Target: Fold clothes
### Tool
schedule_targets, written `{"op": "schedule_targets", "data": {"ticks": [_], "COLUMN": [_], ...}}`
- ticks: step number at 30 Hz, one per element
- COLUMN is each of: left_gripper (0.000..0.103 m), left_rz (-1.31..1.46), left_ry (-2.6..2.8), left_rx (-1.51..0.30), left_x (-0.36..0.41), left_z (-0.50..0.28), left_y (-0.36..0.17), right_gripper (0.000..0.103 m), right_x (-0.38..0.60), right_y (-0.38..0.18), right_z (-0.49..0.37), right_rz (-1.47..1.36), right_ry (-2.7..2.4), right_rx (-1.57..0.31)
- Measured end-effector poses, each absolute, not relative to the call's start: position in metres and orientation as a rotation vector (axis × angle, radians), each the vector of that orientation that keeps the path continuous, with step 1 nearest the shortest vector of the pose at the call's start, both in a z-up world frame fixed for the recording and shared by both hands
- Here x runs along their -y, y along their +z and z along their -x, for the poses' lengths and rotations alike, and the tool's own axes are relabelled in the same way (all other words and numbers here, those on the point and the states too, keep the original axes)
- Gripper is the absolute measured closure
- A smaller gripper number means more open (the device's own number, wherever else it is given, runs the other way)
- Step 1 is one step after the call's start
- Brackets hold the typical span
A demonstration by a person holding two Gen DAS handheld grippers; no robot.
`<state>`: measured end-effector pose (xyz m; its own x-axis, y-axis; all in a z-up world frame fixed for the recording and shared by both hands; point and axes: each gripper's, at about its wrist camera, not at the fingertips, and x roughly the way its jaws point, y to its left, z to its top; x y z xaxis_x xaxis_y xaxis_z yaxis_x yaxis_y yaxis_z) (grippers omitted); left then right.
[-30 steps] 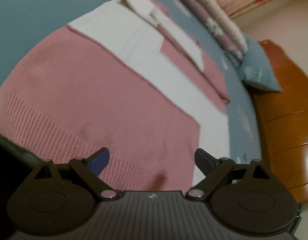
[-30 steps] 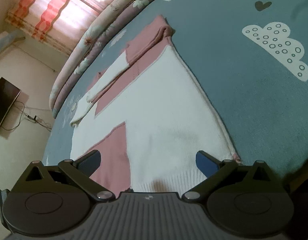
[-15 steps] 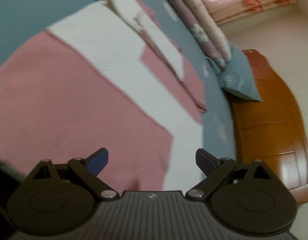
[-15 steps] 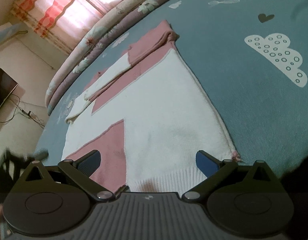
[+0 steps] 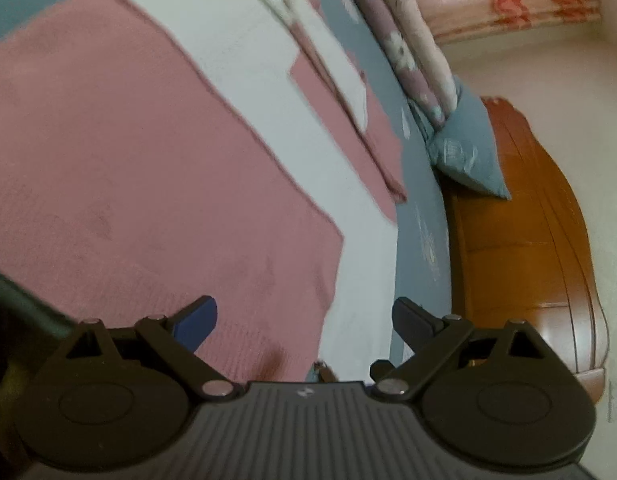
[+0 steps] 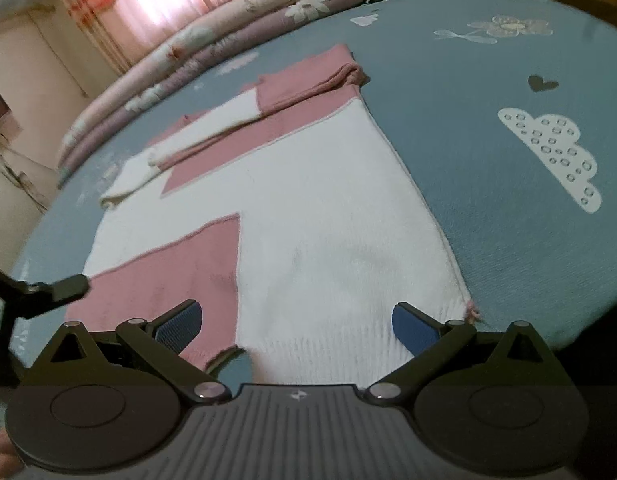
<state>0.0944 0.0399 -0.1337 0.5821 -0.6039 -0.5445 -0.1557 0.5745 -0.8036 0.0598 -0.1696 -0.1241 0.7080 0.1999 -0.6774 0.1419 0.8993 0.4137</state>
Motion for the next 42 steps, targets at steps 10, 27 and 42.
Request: {"op": "schedule_targets", "data": {"ticks": [10, 27, 42], "left_gripper": [0.008, 0.008, 0.008], "left_rz": [0.935, 0.927, 0.950], "left_ry": [-0.273, -0.325, -0.305], "left_rx": [-0.909, -0.905, -0.882], "left_x": [-0.070, -0.089, -0.102], "left_z": [-0.130, -0.125, -0.120], "left_y": [-0.112, -0.131, -0.128], "right_gripper": [0.001, 0.001, 0.005], "right_x": [0.088, 0.082, 0.080], "right_y": [-0.115, -0.138, -0.142], "right_z": [-0.099, -0.065, -0.117], "right_rz": [-0.030, 0.125, -0.137], "right_ry": [0.203, 0.097, 0.333], "right_rx": [-0.629, -0.692, -0.721]}}
